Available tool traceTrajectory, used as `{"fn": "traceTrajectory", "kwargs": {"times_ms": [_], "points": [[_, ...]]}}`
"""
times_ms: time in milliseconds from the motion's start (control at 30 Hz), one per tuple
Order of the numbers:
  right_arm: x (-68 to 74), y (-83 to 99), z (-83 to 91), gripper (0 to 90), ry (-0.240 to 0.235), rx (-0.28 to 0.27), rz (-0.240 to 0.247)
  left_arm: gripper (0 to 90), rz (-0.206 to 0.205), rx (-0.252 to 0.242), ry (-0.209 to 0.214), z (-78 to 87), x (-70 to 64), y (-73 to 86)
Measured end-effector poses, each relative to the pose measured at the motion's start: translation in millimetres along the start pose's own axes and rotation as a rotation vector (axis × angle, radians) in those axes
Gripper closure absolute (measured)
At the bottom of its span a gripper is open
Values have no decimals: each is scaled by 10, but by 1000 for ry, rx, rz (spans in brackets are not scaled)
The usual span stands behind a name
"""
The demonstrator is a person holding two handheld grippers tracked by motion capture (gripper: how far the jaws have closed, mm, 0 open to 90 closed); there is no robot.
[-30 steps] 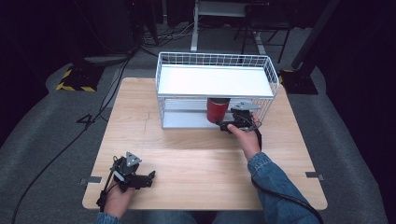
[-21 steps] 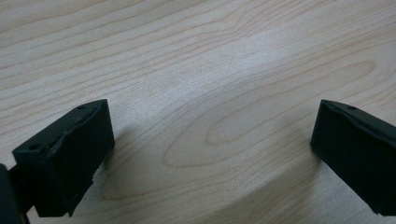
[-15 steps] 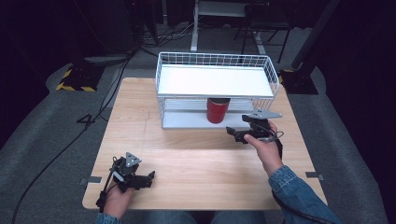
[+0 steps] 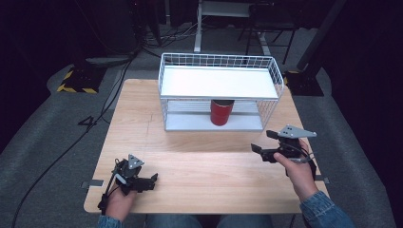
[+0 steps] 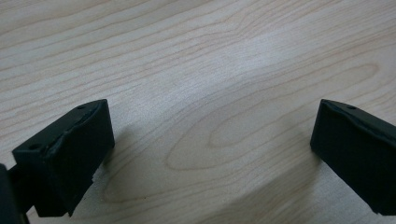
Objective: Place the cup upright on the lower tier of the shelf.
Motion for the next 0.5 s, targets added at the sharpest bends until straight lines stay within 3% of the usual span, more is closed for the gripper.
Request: {"fn": "traceTrajectory", "kwargs": {"times_ms": [133, 300, 400, 500], "points": [[-6, 146, 132, 130, 14, 28, 16, 1, 2, -4, -1, -10, 4, -11], [-15, 377, 303, 137, 10, 41, -12, 1, 6, -5, 0, -19, 9, -21], [-2, 463, 325, 145, -12, 69, -22, 1, 4, -4, 0, -22, 12, -25], [23, 661, 346, 145, -17, 95, -18, 1, 5, -5, -3, -30, 17, -36]]}}
Point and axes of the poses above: each handheld gripper's, and its own axes: z roughly backward along the jaws, y roughly out of its underside, x roughly to its left, the point moved 5 cm from there along -z, roughly forward along the jaws, and after that the axes turned 1 degree about y, right-handed, at the moved point
